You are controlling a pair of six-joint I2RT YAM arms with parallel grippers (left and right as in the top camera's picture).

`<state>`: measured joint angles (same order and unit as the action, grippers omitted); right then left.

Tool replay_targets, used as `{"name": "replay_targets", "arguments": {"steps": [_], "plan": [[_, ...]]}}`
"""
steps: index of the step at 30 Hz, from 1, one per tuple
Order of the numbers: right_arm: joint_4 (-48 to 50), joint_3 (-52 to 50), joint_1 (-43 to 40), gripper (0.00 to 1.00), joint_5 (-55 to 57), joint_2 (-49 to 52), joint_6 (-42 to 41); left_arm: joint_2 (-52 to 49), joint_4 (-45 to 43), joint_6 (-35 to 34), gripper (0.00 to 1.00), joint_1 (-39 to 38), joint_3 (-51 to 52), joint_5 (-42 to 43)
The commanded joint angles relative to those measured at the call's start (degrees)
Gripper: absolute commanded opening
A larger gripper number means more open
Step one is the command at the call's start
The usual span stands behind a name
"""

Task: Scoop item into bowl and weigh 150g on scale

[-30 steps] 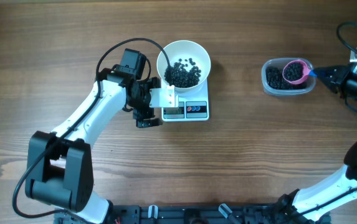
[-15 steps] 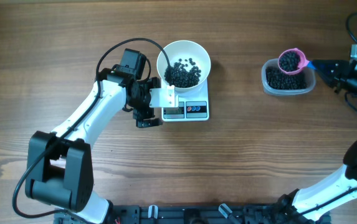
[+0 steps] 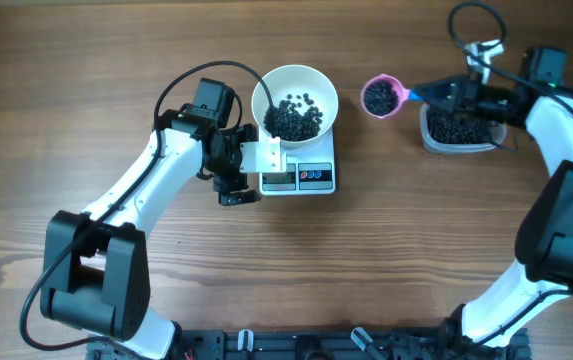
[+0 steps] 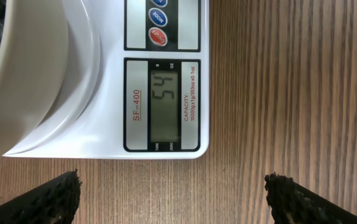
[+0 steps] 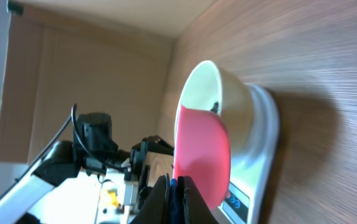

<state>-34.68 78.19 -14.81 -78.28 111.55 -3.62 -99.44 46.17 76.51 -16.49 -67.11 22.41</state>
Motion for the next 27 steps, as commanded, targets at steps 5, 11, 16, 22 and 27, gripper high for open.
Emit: {"name": "replay_targets", "arguments": {"steps": [5,11,16,22,27], "plan": [[15.0,0.1,10.6,0.04,-2.8,0.8,-16.1,-0.6,0.1,1.1,1.0,0.2,0.5,1.1],[24.9,0.1,17.8,0.04,1.8,0.8,-16.5,-0.6,0.1,1.1,1.0,0.2,0.5,1.1],[25.1,0.1,21.7,0.04,16.4,0.8,-12.2,-0.6,0.1,1.1,1.0,0.2,0.5,1.1],[24.8,0.1,24.4,0.04,28.3,0.8,-1.9,-0.6,0.1,1.1,1.0,0.2,0.5,1.1],[25.0,0.3,25.1,0.04,29.4,-1.7,4.0,-0.6,0.1,1.1,1.0,0.2,0.5,1.1]]}}
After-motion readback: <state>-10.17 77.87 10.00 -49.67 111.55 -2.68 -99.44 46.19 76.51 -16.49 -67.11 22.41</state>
